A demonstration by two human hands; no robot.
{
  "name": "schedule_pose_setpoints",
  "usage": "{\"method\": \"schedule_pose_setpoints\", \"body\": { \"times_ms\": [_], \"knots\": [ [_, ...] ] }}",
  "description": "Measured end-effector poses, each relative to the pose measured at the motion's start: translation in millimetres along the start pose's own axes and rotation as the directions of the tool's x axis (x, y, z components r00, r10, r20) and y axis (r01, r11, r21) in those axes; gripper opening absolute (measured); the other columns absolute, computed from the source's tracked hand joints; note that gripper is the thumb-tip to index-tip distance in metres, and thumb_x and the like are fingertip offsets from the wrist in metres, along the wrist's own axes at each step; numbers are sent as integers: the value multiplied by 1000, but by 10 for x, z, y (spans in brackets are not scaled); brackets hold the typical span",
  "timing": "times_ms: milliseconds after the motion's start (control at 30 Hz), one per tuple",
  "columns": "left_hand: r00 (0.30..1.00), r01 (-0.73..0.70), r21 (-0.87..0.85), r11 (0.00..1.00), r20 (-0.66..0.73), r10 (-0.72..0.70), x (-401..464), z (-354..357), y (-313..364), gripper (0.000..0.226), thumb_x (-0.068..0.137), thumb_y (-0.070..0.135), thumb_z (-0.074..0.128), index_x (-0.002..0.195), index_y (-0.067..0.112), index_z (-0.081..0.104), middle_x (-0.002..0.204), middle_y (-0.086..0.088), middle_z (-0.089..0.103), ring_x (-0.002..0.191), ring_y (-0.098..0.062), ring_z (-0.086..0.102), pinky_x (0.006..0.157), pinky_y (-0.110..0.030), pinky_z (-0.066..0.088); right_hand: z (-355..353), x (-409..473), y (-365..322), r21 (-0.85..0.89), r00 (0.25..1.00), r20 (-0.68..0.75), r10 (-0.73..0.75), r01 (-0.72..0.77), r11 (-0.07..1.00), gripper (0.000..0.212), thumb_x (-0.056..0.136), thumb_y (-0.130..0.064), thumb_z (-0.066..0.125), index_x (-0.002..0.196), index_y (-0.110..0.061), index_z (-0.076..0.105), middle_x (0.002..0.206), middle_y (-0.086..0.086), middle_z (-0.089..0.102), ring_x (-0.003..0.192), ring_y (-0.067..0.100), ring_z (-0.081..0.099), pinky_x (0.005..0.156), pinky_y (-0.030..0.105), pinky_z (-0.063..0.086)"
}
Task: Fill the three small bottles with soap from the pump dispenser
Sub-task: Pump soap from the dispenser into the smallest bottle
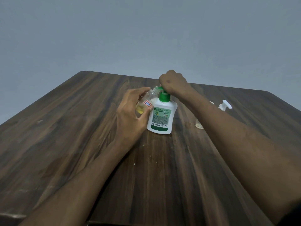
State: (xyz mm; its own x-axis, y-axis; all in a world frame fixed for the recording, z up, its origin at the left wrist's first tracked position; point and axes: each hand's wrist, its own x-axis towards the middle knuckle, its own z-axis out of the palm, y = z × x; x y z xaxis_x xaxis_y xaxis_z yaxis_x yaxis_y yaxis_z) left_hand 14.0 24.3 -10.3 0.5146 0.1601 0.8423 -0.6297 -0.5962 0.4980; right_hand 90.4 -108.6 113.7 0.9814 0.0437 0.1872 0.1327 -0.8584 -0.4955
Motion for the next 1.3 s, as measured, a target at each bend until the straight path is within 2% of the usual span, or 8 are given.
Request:
{"method": "schedule_pose_setpoints", "body": {
  "times_ms": [200,467,600,733,933,1033,1133,1300],
  "knots": [
    [1000,6,6,1000,-5,-6,1,25,-7,49,87,4,85,133,7,68,123,-4,68,110,-6,63,93,-13,48,-18,12,-23,-32,999,-32,13,-14,999,13,90,-23,42,97,-13,47,92,6,51,92,31,49,95,43,43],
    [1000,5,7,1000,-15,-5,4,16,11,49,87,3,85,133,6,68,124,-6,67,109,-5,61,93,-11,46,-19,-6,-42,-38,1000,-13,14,-14,999,11,90,-24,42,90,-15,47,93,5,53,92,31,51,96,44,43],
    [1000,-3,0,1000,-25,3,0,-5,51,46,88,0,82,131,5,69,122,-6,68,110,-10,64,93,-15,48,-18,-13,-36,-26,1000,8,10,-10,1000,12,90,-23,42,81,-16,45,91,6,56,86,29,50,85,40,42],
    [999,-9,1,1000,-33,9,20,-5,45,46,88,-6,80,131,5,70,122,-8,68,111,-14,65,93,-17,49,-16,-12,-25,-22,1000,-5,22,-22,1000,14,90,-23,41,76,-18,40,88,3,53,88,30,50,95,43,43],
    [999,-9,22,1000,-36,9,14,-4,63,49,88,-8,79,134,8,70,123,-10,67,111,-17,65,94,-14,47,-40,-18,-36,-27,1000,-21,13,-13,1000,13,92,-24,42,97,-14,47,86,2,48,92,30,50,92,41,43],
    [999,-11,40,999,-32,12,14,-1,44,50,87,-10,79,133,9,71,122,-10,67,111,-18,65,94,-15,49,-6,-28,-15,-17,999,6,33,-33,999,14,91,-24,41,98,-14,48,95,6,53,92,31,50,96,43,44],
    [999,-1,25,1000,-42,2,13,-1,70,50,88,-9,79,134,8,71,124,-10,68,112,-14,64,95,-12,46,-45,-13,-52,-50,1000,-22,16,-17,999,15,90,-23,42,100,-14,47,82,-1,44,92,30,49,98,44,42],
    [999,1,28,1000,-42,0,11,1,57,49,86,-10,79,131,7,71,122,-9,68,112,-16,65,95,-14,47,-17,-27,-56,-59,1000,-7,19,-20,998,10,92,-21,41,95,-13,46,88,4,49,92,30,48,90,39,41]
  ]
}}
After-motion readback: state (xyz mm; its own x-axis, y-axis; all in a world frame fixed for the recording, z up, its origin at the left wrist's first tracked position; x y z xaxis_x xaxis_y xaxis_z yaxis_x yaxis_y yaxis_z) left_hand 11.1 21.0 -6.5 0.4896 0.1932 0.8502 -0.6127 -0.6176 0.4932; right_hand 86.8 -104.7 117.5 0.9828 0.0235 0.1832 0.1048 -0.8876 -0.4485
